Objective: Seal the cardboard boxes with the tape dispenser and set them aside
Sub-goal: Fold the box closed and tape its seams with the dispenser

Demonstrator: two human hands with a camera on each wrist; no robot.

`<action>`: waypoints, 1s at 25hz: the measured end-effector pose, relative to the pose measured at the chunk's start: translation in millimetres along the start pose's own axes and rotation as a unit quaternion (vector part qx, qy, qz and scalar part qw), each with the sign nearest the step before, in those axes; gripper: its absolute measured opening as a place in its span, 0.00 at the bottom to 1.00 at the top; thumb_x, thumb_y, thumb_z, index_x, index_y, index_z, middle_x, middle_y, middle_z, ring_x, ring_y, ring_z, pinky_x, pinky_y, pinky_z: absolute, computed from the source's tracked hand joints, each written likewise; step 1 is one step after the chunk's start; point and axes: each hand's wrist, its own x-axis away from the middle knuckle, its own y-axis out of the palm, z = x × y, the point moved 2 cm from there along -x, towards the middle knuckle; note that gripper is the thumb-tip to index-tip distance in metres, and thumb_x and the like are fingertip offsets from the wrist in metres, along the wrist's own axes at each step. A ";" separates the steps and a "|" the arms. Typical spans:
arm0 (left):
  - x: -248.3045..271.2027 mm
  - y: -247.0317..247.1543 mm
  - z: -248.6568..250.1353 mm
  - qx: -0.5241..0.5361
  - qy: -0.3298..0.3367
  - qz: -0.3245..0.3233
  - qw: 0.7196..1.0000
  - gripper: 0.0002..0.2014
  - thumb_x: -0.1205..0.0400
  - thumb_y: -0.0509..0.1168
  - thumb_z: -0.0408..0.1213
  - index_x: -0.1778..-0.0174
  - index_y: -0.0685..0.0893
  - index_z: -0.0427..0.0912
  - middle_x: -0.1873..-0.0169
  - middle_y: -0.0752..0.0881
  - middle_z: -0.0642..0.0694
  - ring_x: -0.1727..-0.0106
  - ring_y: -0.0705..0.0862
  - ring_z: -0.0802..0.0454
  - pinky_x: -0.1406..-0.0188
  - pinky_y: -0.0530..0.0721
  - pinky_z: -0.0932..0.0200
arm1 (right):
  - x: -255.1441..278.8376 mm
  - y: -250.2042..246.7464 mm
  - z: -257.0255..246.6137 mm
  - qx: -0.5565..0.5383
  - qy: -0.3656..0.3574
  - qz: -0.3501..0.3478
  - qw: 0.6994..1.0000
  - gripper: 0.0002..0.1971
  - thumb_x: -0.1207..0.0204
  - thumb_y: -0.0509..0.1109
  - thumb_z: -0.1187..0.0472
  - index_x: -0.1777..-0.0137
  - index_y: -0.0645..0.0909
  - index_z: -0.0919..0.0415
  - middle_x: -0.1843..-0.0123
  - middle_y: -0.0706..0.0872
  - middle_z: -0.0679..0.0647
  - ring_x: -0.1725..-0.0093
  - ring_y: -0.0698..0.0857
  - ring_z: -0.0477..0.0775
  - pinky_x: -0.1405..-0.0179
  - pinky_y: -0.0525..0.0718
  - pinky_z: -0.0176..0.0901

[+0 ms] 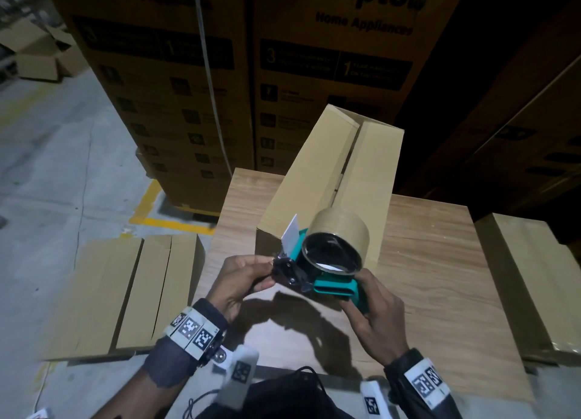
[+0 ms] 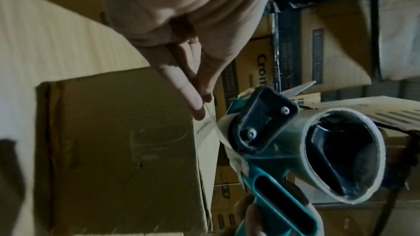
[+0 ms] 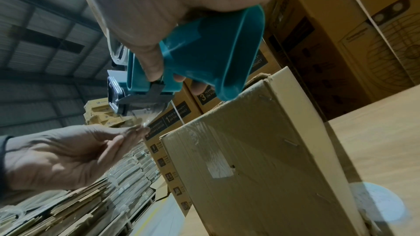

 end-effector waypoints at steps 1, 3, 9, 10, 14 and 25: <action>-4.4 -2.6 6.6 -0.006 0.001 -0.003 1.000 0.07 0.17 0.68 0.22 0.47 0.90 0.26 0.54 0.92 0.29 0.63 0.93 0.50 0.69 0.90 0.65 | -4.9 1.9 -0.1 0.001 -0.003 -0.006 1.000 0.15 0.24 0.69 0.49 0.38 0.76 0.46 0.54 0.85 0.39 0.63 0.80 0.39 0.70 0.77 0.35; -15.0 -8.3 20.5 -0.005 -0.008 -0.010 1.000 0.09 0.17 0.70 0.24 0.44 0.90 0.25 0.53 0.92 0.28 0.64 0.93 0.50 0.70 0.90 0.65 | -20.3 6.7 -0.5 0.008 -0.012 -0.020 1.000 0.13 0.22 0.69 0.50 0.38 0.76 0.44 0.53 0.83 0.36 0.63 0.80 0.39 0.71 0.79 0.37; -34.8 -36.4 71.3 -0.023 0.055 0.022 0.998 0.06 0.18 0.70 0.23 0.47 0.88 0.25 0.62 0.92 0.32 0.66 0.93 0.51 0.65 0.91 0.66 | -43.5 -28.0 26.6 0.059 0.000 -0.041 0.997 0.19 0.23 0.73 0.54 0.34 0.76 0.40 0.44 0.83 0.33 0.57 0.85 0.42 0.64 0.87 0.44; -37.8 -39.3 76.6 -0.037 0.067 0.021 0.997 0.06 0.18 0.71 0.23 0.47 0.88 0.25 0.60 0.92 0.31 0.66 0.93 0.51 0.65 0.91 0.66 | -41.5 -34.9 30.2 0.065 0.000 -0.044 0.997 0.19 0.24 0.74 0.55 0.35 0.76 0.41 0.45 0.83 0.34 0.57 0.84 0.42 0.64 0.85 0.40; -53.1 -35.9 80.4 -0.107 0.105 0.023 0.988 0.06 0.18 0.73 0.26 0.47 0.89 0.28 0.58 0.92 0.31 0.65 0.91 0.52 0.62 0.90 0.64 | -39.9 -30.3 37.3 0.095 0.006 -0.043 0.995 0.20 0.27 0.74 0.59 0.37 0.76 0.43 0.50 0.84 0.39 0.61 0.78 0.40 0.64 0.70 0.24; -76.0 -43.5 61.0 -0.149 0.153 0.070 0.974 0.07 0.20 0.77 0.32 0.48 0.92 0.34 0.60 0.94 0.36 0.60 0.93 0.47 0.59 0.91 0.62 | -37.1 -11.8 47.3 0.129 -0.004 -0.057 0.990 0.24 0.32 0.73 0.62 0.37 0.76 0.42 0.50 0.84 0.40 0.62 0.75 0.39 0.71 0.74 0.38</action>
